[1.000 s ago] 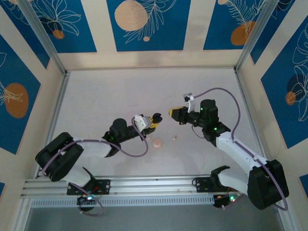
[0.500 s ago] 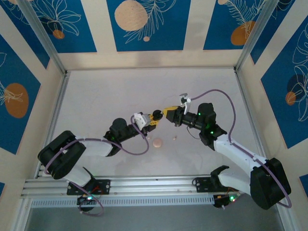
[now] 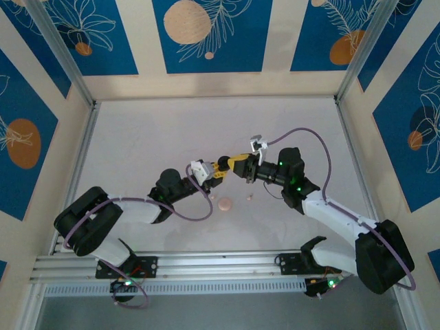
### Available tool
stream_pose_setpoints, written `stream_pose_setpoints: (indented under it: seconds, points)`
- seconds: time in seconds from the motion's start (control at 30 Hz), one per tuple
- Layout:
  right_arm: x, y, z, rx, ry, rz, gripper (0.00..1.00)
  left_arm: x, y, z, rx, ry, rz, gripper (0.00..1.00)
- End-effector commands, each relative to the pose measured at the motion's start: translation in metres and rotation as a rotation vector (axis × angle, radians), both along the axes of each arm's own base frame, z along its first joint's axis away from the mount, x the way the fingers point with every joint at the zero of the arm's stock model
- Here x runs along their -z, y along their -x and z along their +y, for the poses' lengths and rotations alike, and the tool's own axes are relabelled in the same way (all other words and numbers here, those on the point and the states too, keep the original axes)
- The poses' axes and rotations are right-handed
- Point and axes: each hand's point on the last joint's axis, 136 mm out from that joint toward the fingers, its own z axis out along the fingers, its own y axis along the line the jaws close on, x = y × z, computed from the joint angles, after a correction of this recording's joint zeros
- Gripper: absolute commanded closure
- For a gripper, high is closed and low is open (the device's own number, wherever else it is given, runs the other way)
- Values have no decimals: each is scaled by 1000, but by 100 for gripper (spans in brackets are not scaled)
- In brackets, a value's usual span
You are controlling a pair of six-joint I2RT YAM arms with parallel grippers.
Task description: Insert the wireless bluetooth earbuds into the charging case
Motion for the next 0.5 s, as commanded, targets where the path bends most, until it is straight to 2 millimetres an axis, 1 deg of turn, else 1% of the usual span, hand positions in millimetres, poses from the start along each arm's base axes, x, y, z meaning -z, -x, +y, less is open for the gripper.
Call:
stream_pose_setpoints:
  seconds: [0.0,0.47]
  points:
    - [-9,1,4,-21,-9,-49,82,-19,5,-3,18,55,-38,86]
    - [-3,-2,4,-14,6,-41,82,-26,11,-3,44,78,-58,86]
